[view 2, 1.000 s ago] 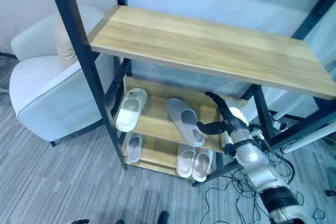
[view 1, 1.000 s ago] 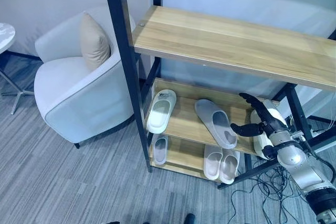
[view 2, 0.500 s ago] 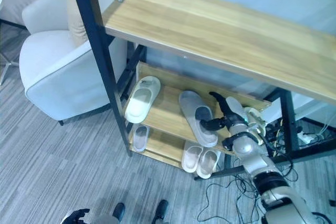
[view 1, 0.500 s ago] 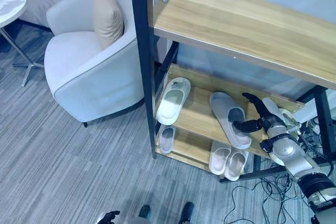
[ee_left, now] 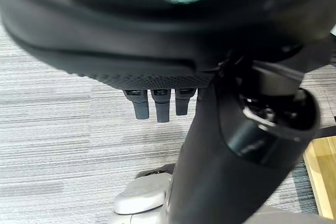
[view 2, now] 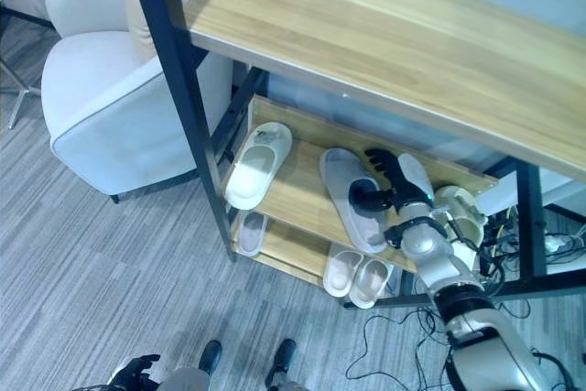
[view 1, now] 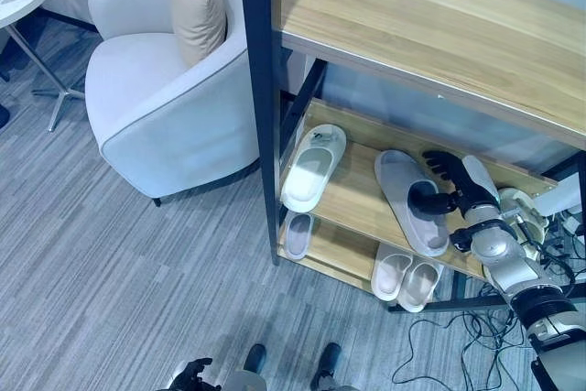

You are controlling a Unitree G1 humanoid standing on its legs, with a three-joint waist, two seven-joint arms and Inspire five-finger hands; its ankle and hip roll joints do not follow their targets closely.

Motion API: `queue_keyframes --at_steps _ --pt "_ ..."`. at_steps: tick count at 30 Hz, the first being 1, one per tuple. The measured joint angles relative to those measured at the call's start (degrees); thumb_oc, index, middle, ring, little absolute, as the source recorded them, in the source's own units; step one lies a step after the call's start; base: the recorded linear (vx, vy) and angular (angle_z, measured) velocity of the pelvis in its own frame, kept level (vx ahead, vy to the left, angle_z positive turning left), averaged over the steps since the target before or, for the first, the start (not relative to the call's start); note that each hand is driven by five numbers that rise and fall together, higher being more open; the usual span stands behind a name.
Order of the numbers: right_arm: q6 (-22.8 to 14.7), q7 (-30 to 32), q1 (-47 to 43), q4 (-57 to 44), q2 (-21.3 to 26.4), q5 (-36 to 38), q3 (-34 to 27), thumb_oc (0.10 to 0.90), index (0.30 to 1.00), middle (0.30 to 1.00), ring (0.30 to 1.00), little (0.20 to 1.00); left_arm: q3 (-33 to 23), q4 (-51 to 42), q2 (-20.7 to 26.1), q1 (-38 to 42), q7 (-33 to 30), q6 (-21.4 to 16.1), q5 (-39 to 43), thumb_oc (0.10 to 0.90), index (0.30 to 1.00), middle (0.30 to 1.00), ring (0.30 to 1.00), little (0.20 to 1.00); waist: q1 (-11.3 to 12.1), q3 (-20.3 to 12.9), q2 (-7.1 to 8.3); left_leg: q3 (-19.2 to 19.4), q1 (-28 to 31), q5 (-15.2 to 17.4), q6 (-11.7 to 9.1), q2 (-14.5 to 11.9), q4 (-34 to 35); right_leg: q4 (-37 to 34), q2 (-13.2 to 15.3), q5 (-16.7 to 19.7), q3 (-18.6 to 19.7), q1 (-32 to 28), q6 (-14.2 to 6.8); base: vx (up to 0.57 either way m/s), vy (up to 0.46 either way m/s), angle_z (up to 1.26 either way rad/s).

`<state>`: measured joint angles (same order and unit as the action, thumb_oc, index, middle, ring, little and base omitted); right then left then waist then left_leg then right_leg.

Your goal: Arrange the slippers neatly on the shoe rack.

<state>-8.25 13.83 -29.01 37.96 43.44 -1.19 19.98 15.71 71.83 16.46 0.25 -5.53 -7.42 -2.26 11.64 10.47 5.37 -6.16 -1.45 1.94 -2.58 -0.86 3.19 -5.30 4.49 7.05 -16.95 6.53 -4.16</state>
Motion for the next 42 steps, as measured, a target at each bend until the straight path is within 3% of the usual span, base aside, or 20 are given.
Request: queue_keyframes --at_steps 8,15,18,22,26,35,39,42 --pt "0.1 0.5 0.9 -4.5 0.0 -0.3 -0.6 0.4 0.3 0.3 0.3 0.3 -0.1 -0.4 -0.3 0.0 0.0 0.3 -0.2 0.8 0.9 0.9 0.9 0.9 -0.8 0.0 -0.06 0.0 0.5 0.0 0.0 0.0 0.0 0.0 0.0 0.0 0.0 -0.4 0.0 0.02 -0.006 0.01" --pt "0.0 0.4 10.0 -16.9 -0.2 -3.1 -6.3 0.4 0.3 0.3 0.3 0.3 -0.7 -0.5 -0.4 -0.8 0.0 0.4 -1.2 0.8 0.9 0.9 0.9 0.9 -1.5 -0.2 -0.55 0.4 2.3 0.0 0.0 0.1 0.3 0.0 0.1 0.0 0.3 -2.1 0.0 0.03 -0.012 0.0" --pt "0.2 0.4 17.4 -26.2 -3.6 -5.3 -13.5 0.4 0.3 0.3 0.3 0.3 -2.0 -1.6 -1.0 -2.2 0.1 0.6 -2.4 0.8 0.9 0.9 0.9 0.9 -2.4 -0.6 -1.32 1.1 3.1 0.0 0.0 0.1 0.4 0.0 0.1 0.0 1.1 -2.4 0.0 0.03 -0.022 -0.11" --pt "0.2 0.3 22.1 -32.9 -4.4 -8.7 -15.5 0.4 0.3 0.3 0.3 0.3 -3.0 -1.6 -2.2 -2.8 0.2 1.7 -3.6 0.8 0.9 0.9 0.9 0.9 -3.8 -1.6 -3.05 2.1 4.7 0.0 0.0 0.0 1.2 0.0 0.0 0.0 1.8 -3.3 0.0 0.01 -0.018 -0.16" --pt "-0.1 0.2 25.9 -37.1 -6.1 -9.8 -17.6 0.4 0.3 0.3 0.3 0.3 -3.1 -2.3 -2.7 -4.2 0.2 1.6 -4.0 0.8 0.9 0.9 0.9 0.9 -5.2 -2.2 -3.61 3.2 5.5 -0.1 -0.1 0.0 1.3 0.0 -0.2 -0.1 3.3 -3.4 -0.1 -0.01 -0.019 -0.14" --pt "-2.9 -4.6 33.7 -45.9 -10.2 -8.5 -17.5 0.4 0.3 0.3 0.3 0.3 -2.9 -2.2 -2.9 -5.2 0.3 1.7 -4.7 0.8 0.9 0.9 0.9 0.9 -7.8 -3.3 -4.85 6.5 5.8 -0.2 -0.1 -0.1 1.4 0.0 -0.5 1.0 6.4 -2.0 0.8 -0.08 -0.017 -0.19" --pt "-3.8 -5.9 33.5 -45.4 -10.3 -8.3 -14.6 0.4 0.3 0.3 0.3 0.3 -2.5 -2.6 -2.7 -4.9 0.3 1.6 -4.6 0.8 0.9 0.9 0.9 0.9 -9.5 -3.2 -5.05 7.4 3.9 -0.4 0.1 0.6 0.4 0.2 -0.7 2.1 7.5 0.3 1.1 -0.25 0.009 -0.15" --pt "-3.9 -7.1 32.3 -45.3 -8.2 -7.3 -11.4 0.4 0.3 0.3 0.3 0.3 -1.7 -2.9 -2.7 -3.0 0.2 1.5 -4.5 0.8 0.9 0.9 0.9 0.9 -9.4 -1.4 -5.52 8.9 0.6 -0.4 0.1 1.0 -1.7 1.4 0.0 3.1 9.1 3.6 1.2 -0.29 0.015 -0.21"
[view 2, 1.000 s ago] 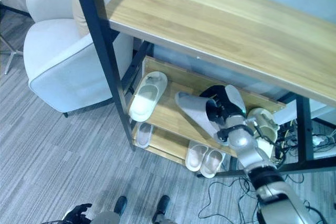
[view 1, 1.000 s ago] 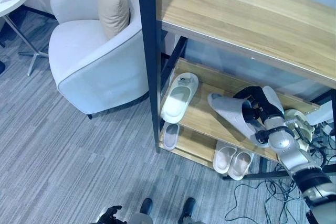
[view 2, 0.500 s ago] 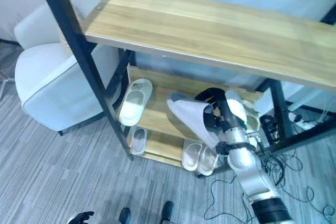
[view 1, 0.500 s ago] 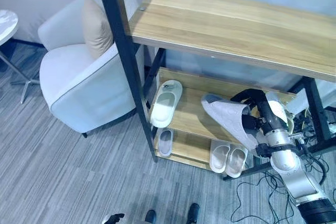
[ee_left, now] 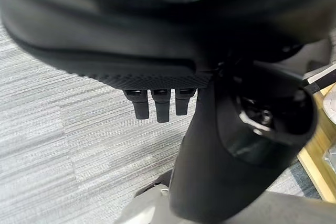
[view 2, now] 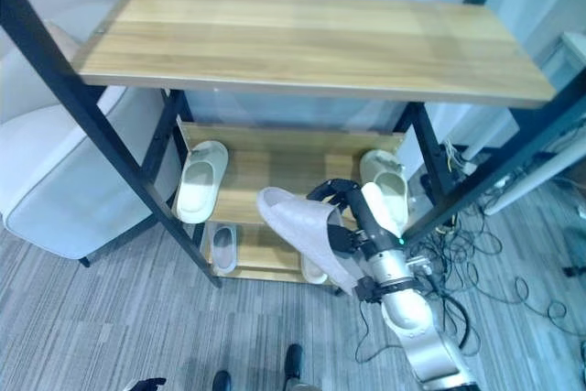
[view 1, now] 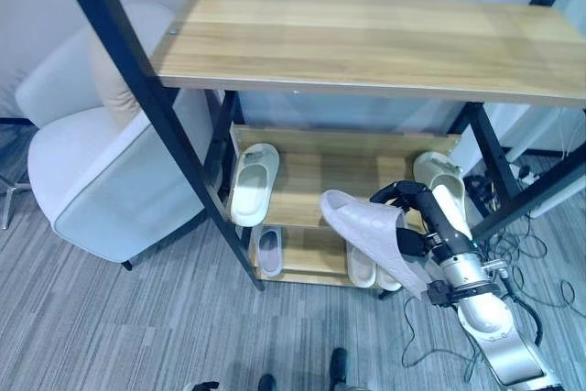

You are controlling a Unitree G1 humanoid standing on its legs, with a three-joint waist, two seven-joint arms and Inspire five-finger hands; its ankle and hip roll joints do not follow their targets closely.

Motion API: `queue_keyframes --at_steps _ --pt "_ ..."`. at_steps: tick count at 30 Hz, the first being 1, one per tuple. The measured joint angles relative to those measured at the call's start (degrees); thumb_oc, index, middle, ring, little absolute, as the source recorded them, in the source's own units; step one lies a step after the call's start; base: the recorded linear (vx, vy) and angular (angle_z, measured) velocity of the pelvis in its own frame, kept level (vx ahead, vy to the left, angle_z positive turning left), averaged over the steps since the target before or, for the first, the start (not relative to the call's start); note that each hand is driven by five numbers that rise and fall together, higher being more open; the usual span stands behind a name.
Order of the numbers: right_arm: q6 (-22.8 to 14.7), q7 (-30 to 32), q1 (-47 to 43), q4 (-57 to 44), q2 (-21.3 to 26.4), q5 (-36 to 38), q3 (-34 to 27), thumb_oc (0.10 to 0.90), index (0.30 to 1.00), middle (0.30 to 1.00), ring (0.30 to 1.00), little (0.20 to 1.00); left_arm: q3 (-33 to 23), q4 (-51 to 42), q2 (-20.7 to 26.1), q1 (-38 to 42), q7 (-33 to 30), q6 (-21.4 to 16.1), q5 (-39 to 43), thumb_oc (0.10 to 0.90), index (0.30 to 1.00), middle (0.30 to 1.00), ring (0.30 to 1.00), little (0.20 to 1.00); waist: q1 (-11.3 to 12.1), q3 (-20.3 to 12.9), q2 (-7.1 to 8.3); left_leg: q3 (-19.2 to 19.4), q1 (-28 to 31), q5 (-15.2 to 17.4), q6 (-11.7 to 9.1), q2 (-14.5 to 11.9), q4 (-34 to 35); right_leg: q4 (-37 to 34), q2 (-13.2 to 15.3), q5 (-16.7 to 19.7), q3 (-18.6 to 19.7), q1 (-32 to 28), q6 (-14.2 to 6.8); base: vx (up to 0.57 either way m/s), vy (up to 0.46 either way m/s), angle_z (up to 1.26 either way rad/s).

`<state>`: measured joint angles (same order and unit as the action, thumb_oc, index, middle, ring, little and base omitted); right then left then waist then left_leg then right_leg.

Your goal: Arrange the slippers neatly on the shoe rack.

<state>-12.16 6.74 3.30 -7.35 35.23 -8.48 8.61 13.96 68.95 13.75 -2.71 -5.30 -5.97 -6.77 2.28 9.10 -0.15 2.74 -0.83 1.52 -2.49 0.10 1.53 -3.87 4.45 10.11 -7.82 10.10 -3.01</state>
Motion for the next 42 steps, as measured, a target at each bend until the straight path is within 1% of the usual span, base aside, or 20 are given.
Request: queue_keyframes --at_steps 1,3,5,8,11,13,14,16,17,18,19,22,24,26,28,30,33,37,39,42 --pt "-0.1 -0.1 -0.3 0.2 0.2 0.1 0.5 0.4 0.3 0.3 0.3 0.3 0.4 -0.2 0.0 0.4 0.0 0.0 0.1 0.8 0.9 0.9 0.9 0.9 -0.1 0.6 0.07 0.1 -0.9 0.1 0.1 0.2 -1.1 0.6 0.2 0.1 0.3 0.7 0.0 -0.31 0.002 -0.17" --pt "-0.5 -0.4 -4.4 0.9 3.0 0.6 3.2 0.4 0.3 0.3 0.3 0.3 1.3 -0.4 0.6 6.0 -0.2 -0.4 1.2 0.8 0.9 0.9 0.9 0.9 0.0 6.2 -0.4 1.0 -9.0 3.1 1.2 0.6 -10.7 7.0 1.0 -0.5 0.2 7.6 -0.3 -0.21 -0.025 -0.12" --pt "-0.6 -0.9 -6.9 1.1 4.7 0.8 3.5 0.4 0.3 0.3 0.3 0.3 1.7 -0.3 1.0 10.2 -0.3 -0.5 1.8 0.8 0.9 0.9 0.9 0.9 -0.1 9.8 -0.81 0.8 -14.5 4.5 1.5 0.8 -16.6 10.3 1.6 -1.6 0.2 11.7 -0.5 -0.2 -0.059 0.07" --pt "-0.6 -1.3 -9.1 1.8 6.6 1.6 4.2 0.4 0.3 0.3 0.3 0.3 2.5 -1.1 1.9 12.5 -0.4 -1.1 2.8 0.8 0.9 0.9 0.9 0.9 -0.2 11.8 -0.8 0.0 -21.6 6.8 1.9 0.5 -24.2 15.7 1.8 -3.1 0.1 17.5 0.7 -0.13 -0.049 0.1" --pt "-0.8 -1.4 -11.1 2.0 7.2 2.6 5.7 0.4 0.3 0.3 0.3 0.3 2.8 -2.2 2.7 12.8 -0.4 -1.4 4.2 0.8 0.9 0.9 0.9 0.9 -0.2 12.4 -0.56 -0.2 -27.3 8.7 2.8 -0.1 -30.5 20.6 2.0 -4.5 0.0 22.6 0.8 -0.08 -0.033 0.01" --pt "-1.1 -1.4 -13.2 2.1 7.3 2.8 7.9 0.4 0.3 0.3 0.3 0.3 2.8 -2.8 2.8 13.0 -0.5 -1.5 5.4 0.8 0.9 0.9 0.9 0.9 -0.1 12.6 -0.36 -0.5 -31.8 10.2 3.1 -1.0 -35.7 29.4 2.5 -8.6 0.1 28.0 1.6 0.0 -0.052 0.07" --pt "-1.1 -1.4 -14.0 2.1 7.6 2.8 9.0 0.4 0.3 0.3 0.3 0.3 2.7 -2.9 3.0 13.2 -0.4 -1.7 5.7 0.8 0.9 0.9 0.9 0.9 -0.1 12.8 -0.01 -1.0 -33.8 11.6 3.0 -0.8 -38.9 33.4 3.0 -10.3 0.1 30.3 2.6 0.04 -0.041 0.21" --pt "-1.4 -1.5 -17.4 3.4 8.2 2.8 12.2 0.4 0.3 0.3 0.3 0.3 3.2 -3.1 3.0 13.8 -0.5 -1.7 6.9 0.8 0.9 0.9 0.9 0.9 -0.1 12.9 0.1 -2.7 -38.9 14.6 2.4 -0.9 -46.1 39.2 3.4 -12.7 -0.8 34.6 2.9 -0.09 -0.04 0.24" --pt "-1.6 -1.4 -18.3 3.9 8.2 2.8 12.4 0.4 0.3 0.3 0.3 0.3 3.4 -3.5 2.9 14.4 -0.5 -1.6 7.3 0.8 0.9 0.9 0.9 0.9 0.4 13.0 0.14 -3.4 -41.0 14.4 2.5 -1.2 -47.3 40.5 3.4 -12.9 -1.6 36.2 2.6 -0.1 -0.035 0.28" --pt "-1.9 -0.9 -20.0 5.0 9.1 3.0 13.4 0.4 0.3 0.3 0.3 0.3 4.2 -5.2 3.9 14.2 -0.6 -1.5 8.0 0.8 0.9 0.9 0.9 0.9 0.4 13.0 0.49 -3.9 -44.2 14.7 2.2 -1.3 -50.1 46.6 4.0 -15.5 -1.9 39.6 2.7 -0.07 -0.015 0.36" --pt "-1.9 -0.8 -20.8 5.2 10.1 3.0 13.3 0.4 0.3 0.3 0.3 0.3 4.7 -6.6 4.7 14.4 -0.5 -1.5 8.4 0.8 0.9 0.9 0.9 0.9 0.0 13.2 0.79 -4.5 -46.4 15.9 1.7 -0.6 -53.1 49.7 4.4 -17.5 -1.0 41.7 4.6 -0.07 -0.032 0.39" --pt "-2.0 0.9 -25.2 10.0 10.7 3.0 13.4 0.4 0.3 0.3 0.3 0.3 5.7 -10.6 5.0 14.9 -0.9 -1.7 10.2 0.8 0.9 0.9 0.9 0.9 1.3 13.5 0.82 -5.6 -53.7 17.0 1.2 -0.2 -59.0 55.7 4.9 -19.2 -1.4 48.6 5.4 -0.07 -0.032 0.18" --pt "-1.4 3.0 -28.6 14.1 11.6 3.0 11.6 0.4 0.3 0.3 0.3 0.3 6.2 -13.5 4.6 16.5 -1.3 -2.1 10.2 0.8 0.9 0.9 0.9 0.9 2.1 13.7 0.74 -6.2 -61.0 17.1 1.1 0.1 -62.8 59.6 5.9 -19.6 -1.4 55.7 5.9 -0.04 -0.03 0.15" --pt "-1.0 5.3 -29.5 16.7 11.7 3.0 10.2 0.4 0.3 0.3 0.3 0.3 7.3 -15.4 5.0 16.8 -1.7 -2.4 11.4 0.8 0.9 0.9 0.9 0.9 2.3 14.0 0.47 -6.5 -65.1 17.3 1.0 0.3 -65.7 62.6 6.5 -20.1 -1.5 59.7 6.6 0.0 -0.002 0.11" --pt "-1.0 7.9 -30.3 17.7 11.7 3.0 7.9 0.4 0.3 0.3 0.3 0.3 7.3 -19.1 5.4 16.4 -2.0 -2.6 12.8 0.8 0.9 0.9 0.9 0.9 3.0 13.9 0.02 -6.8 -69.6 17.3 1.0 0.7 -66.5 63.5 6.9 -20.3 -1.3 64.3 6.2 0.03 -0.014 0.04" --pt "-0.9 9.8 -31.0 18.3 12.8 2.9 6.6 0.4 0.3 0.3 0.3 0.3 7.4 -23.4 6.4 15.0 -2.2 -2.8 14.1 0.8 0.9 0.9 0.9 0.9 3.0 13.7 -0.49 -6.0 -73.7 17.4 1.3 0.3 -69.9 70.8 7.2 -24.0 0.9 68.0 6.4 0.05 -0.021 0.15" --pt "-0.7 11.5 -34.1 18.8 15.0 2.8 5.7 0.4 0.3 0.3 0.3 0.3 7.2 -25.9 6.9 14.6 -2.9 -3.6 16.0 0.8 0.9 0.9 0.9 0.9 4.2 13.5 -1.37 -6.6 -79.0 18.4 1.3 0.7 -73.6 74.1 7.2 -25.1 0.7 73.2 7.2 0.11 -0.034 0.08" --pt "-0.1 14.7 -38.8 20.5 17.4 2.8 3.7 0.4 0.3 0.3 0.3 0.3 7.3 -29.3 7.3 13.5 -3.0 -3.8 17.6 0.8 0.9 0.9 0.9 0.9 5.9 13.5 -2.87 -6.9 -86.4 22.0 0.9 1.0 -83.5 84.6 8.8 -29.3 1.1 80.6 8.2 0.13 -0.028 0.09" --pt "0.4 16.0 -42.2 20.4 17.7 2.5 3.5 0.4 0.3 0.3 0.3 0.3 7.2 -29.8 7.3 14.0 -3.9 -3.8 18.1 0.8 0.9 0.9 0.9 0.9 6.3 13.7 -3.35 -7.2 -89.0 23.5 0.8 1.0 -87.3 88.3 9.1 -30.3 1.2 83.3 9.1 0.11 -0.024 0.06" --pt "0.9 16.8 -43.6 20.4 17.7 1.0 4.4 0.4 0.3 0.3 0.3 0.3 7.3 -29.9 7.3 14.5 -4.5 -3.8 18.6 0.8 0.9 0.9 0.9 0.9 6.2 13.7 -3.38 -7.1 -89.2 24.2 1.4 1.8 -88.7 90.4 10.0 -31.6 1.5 83.6 9.1 0.11 -0.002 0.14"
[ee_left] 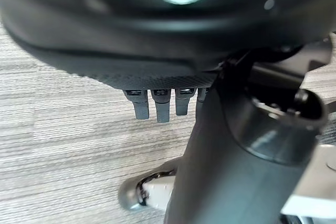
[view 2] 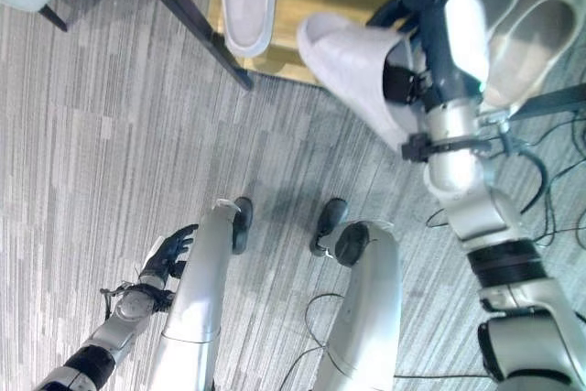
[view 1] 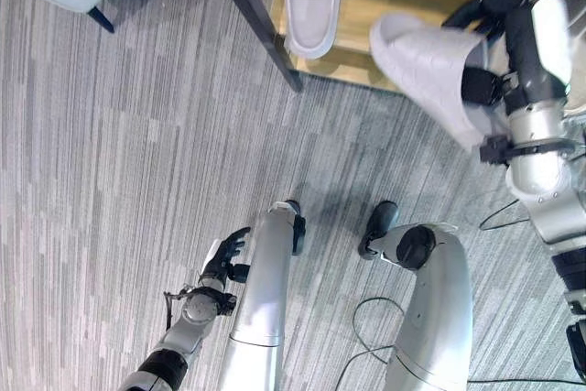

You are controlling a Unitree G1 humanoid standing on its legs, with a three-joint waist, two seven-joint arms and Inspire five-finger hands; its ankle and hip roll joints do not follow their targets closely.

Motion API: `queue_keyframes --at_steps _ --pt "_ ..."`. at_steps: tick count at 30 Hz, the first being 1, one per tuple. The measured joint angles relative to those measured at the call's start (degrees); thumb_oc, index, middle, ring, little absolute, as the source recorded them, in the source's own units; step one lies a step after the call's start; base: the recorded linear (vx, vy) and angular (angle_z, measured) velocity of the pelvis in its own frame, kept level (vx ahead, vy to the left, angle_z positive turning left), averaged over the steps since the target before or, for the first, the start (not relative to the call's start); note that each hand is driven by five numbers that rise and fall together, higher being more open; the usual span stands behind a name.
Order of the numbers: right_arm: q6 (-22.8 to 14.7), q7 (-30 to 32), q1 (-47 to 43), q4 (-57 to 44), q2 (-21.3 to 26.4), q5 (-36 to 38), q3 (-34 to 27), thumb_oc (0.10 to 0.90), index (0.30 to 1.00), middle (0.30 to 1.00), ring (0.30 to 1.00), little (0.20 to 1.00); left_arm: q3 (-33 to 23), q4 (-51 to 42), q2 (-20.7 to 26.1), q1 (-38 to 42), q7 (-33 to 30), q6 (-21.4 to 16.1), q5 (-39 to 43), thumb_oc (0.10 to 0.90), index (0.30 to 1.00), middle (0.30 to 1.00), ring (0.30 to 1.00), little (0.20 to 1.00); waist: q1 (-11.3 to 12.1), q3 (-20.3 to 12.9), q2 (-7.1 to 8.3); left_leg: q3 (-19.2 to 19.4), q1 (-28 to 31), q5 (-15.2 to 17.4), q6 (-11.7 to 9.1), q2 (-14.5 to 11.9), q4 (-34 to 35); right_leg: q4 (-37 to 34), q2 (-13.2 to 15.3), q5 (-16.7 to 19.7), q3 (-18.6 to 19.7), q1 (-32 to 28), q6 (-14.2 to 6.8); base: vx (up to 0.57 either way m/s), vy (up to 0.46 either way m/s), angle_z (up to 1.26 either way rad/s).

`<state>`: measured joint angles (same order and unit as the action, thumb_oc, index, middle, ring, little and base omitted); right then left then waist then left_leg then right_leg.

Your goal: Arrange the slippers neatly on the shoe rack.

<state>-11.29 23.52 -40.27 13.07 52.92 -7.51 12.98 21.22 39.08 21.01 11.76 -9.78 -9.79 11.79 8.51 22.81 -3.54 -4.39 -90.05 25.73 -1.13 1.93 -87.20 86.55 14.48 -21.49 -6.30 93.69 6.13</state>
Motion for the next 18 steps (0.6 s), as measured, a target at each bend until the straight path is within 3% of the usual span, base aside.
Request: queue_keyframes --at_steps 13,18 --pt "5.8 7.0 -10.6 5.5 -0.5 -10.6 6.2 0.4 0.3 0.3 0.3 0.3 1.3 -2.1 0.1 -0.1 -2.3 -0.1 0.5 0.8 0.9 0.9 0.9 0.9 0.1 0.1 0.17 0.6 1.8 0.8 0.5 1.2 -2.2 2.6 1.8 -1.2 0.8 -1.9 0.0 0.03 -0.006 0.04" --pt "8.3 8.6 -14.6 13.0 -4.7 -10.7 8.0 0.4 0.3 0.3 0.3 0.3 1.3 -1.7 0.3 -0.3 -2.4 -0.1 0.5 0.8 0.9 0.9 0.9 0.9 0.1 0.9 1.61 0.9 2.0 0.9 0.7 2.0 -2.7 3.5 2.5 -1.5 1.5 -1.9 -0.3 0.0 -0.005 0.07"
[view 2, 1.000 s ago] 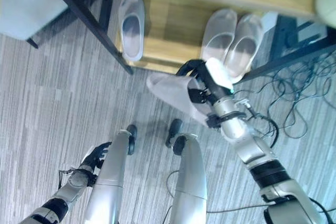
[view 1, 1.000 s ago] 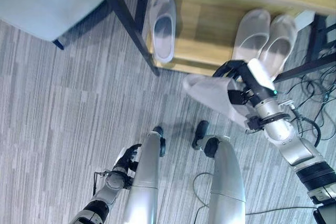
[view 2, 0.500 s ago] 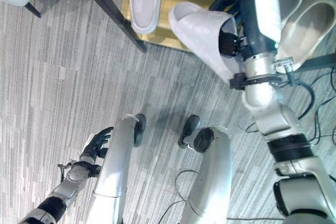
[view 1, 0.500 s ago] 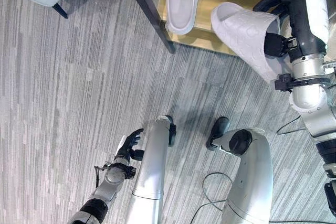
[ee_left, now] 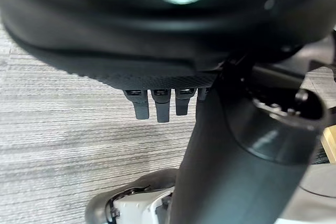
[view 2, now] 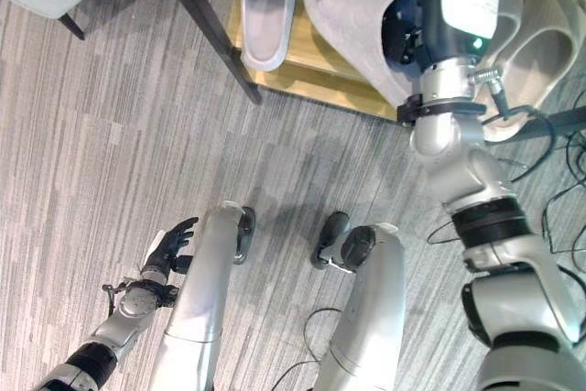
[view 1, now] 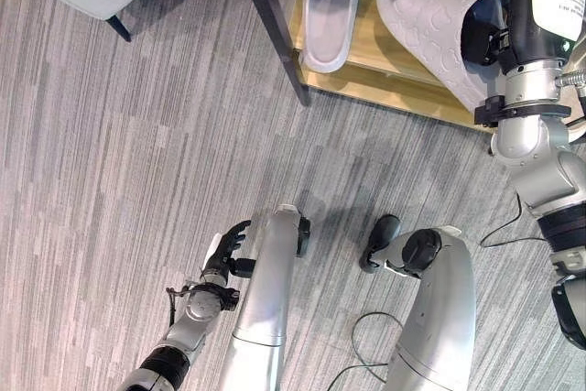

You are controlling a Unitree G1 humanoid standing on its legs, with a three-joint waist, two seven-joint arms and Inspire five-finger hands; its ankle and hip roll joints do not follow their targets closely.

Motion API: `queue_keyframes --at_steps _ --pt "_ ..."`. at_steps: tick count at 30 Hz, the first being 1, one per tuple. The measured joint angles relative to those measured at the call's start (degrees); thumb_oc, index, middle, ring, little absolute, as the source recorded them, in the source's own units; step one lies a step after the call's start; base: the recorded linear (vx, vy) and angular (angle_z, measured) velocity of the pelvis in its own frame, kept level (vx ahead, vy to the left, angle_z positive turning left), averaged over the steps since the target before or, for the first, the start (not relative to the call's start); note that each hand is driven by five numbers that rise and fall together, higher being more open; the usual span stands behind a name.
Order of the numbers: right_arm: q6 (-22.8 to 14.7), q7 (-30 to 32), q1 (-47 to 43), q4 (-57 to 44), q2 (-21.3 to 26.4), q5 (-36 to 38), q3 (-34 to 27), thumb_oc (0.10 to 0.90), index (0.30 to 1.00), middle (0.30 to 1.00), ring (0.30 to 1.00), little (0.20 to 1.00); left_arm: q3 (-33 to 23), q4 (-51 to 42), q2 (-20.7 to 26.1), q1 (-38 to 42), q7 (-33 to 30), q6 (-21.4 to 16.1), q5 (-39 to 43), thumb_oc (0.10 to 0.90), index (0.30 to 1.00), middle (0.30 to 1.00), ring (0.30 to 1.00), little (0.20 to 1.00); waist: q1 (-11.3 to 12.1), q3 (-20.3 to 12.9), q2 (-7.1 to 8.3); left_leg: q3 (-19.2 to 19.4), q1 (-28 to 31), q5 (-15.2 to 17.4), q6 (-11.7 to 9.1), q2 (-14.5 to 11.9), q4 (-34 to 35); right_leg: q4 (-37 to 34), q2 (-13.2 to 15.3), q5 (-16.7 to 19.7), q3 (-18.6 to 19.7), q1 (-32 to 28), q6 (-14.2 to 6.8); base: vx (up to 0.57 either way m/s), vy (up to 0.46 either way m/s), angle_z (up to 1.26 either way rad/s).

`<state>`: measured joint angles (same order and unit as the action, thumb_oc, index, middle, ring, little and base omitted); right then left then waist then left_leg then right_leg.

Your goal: Arrange the slippers neatly on the shoe rack.

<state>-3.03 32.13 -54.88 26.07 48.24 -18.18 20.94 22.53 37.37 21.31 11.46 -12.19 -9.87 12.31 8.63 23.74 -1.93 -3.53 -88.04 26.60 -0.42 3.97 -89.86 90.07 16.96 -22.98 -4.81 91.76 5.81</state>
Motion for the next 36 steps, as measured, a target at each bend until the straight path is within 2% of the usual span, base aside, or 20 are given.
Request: queue_keyframes --at_steps 4,8,10,15,26,27,28,29,36 --pt "2.2 1.3 -4.8 6.0 -2.9 0.1 2.5 0.4 0.3 0.3 0.3 0.3 1.7 0.4 0.6 0.1 -0.5 0.0 0.0 0.8 0.9 0.9 0.9 0.9 0.2 0.5 0.56 0.4 0.1 -0.1 0.2 0.2 0.3 -0.1 0.5 0.0 0.2 0.0 -0.1 -0.01 0.008 0.03" --pt "3.6 2.9 -8.3 7.9 -3.5 0.6 3.6 0.4 0.3 0.3 0.3 0.3 2.0 0.3 0.6 0.3 -1.1 -0.1 0.3 0.8 0.9 0.9 0.9 0.9 0.4 2.1 0.48 0.6 0.2 -0.3 0.1 0.9 0.7 0.0 1.2 0.0 0.4 -0.1 -0.4 0.0 0.016 0.09" --pt "3.7 3.4 -10.5 9.2 -3.6 0.8 3.7 0.4 0.3 0.3 0.3 0.3 2.0 0.4 0.6 0.3 -1.1 -0.1 1.1 0.8 0.9 0.9 0.9 0.9 1.0 3.0 0.35 0.7 0.2 -0.7 -0.5 1.0 0.9 -0.1 1.4 0.0 0.5 -0.1 -0.4 0.0 0.001 0.02" --pt "5.8 4.8 -17.0 16.7 -4.2 2.7 5.8 0.4 0.3 0.3 0.3 0.3 2.2 0.5 0.9 0.5 -1.3 -0.1 1.2 0.8 0.9 0.9 0.9 0.9 2.6 4.6 0.14 0.8 0.7 -1.0 -0.4 1.6 1.9 -0.3 2.1 -0.1 0.6 -0.5 -0.3 0.01 0.009 0.07" --pt "7.3 7.0 -18.0 18.7 -4.1 6.2 5.8 0.4 0.3 0.3 0.3 0.3 4.2 0.2 1.3 0.9 -2.1 -0.1 1.2 0.8 0.9 0.9 0.9 0.9 2.7 4.6 0.14 0.9 0.6 -1.6 -0.2 2.0 3.9 -2.0 2.5 -0.1 0.4 -0.4 -0.6 0.01 0.002 0.02" --pt "7.3 7.1 -18.1 18.8 -4.1 6.9 5.8 0.449 0.373 0.373 0.373 0.373 4.5 0.2 1.3 1.1 -2.1 -0.1 1.2 0.8 0.9 0.9 0.9 0.9 2.7 4.6 0.14 1.0 0.7 -1.7 -0.2 2.0 4.5 -2.4 2.5 0.0 0.4 -0.4 -0.6 0.0 0.0 0.0" --pt "7.3 7.1 -18.5 19.3 -4.1 7.7 5.8 0.736 0.804 0.804 0.804 0.804 4.5 0.2 1.3 1.2 -2.1 -0.1 1.2 0.8 0.9 0.9 0.9 0.9 2.7 4.6 0.14 1.0 0.7 -2.1 -0.8 2.0 4.8 -2.6 2.5 0.0 0.4 -0.4 -0.6 0.0 0.0 0.0" --pt "7.3 7.1 -18.9 20.1 -4.1 8.1 5.8 0.8 0.9 0.9 0.9 0.9 4.5 0.3 1.3 1.5 -2.1 -0.1 1.2 0.8 0.9 0.9 0.9 0.9 2.8 4.6 0.13 1.0 0.7 -2.2 -1.0 2.0 5.1 -2.8 2.5 0.0 0.4 -0.4 -0.7 0.0 0.0 0.0" --pt "7.6 7.8 -20.2 19.8 -3.8 8.6 5.8 0.8 0.9 0.9 0.9 0.9 4.4 0.3 1.3 2.9 -2.1 -0.5 1.2 0.8 0.9 0.9 0.9 0.9 2.9 4.6 0.11 1.2 1.0 -2.7 -1.0 1.9 7.3 -4.5 2.4 0.2 0.3 -0.4 -0.7 0.0 -0.015 0.01"
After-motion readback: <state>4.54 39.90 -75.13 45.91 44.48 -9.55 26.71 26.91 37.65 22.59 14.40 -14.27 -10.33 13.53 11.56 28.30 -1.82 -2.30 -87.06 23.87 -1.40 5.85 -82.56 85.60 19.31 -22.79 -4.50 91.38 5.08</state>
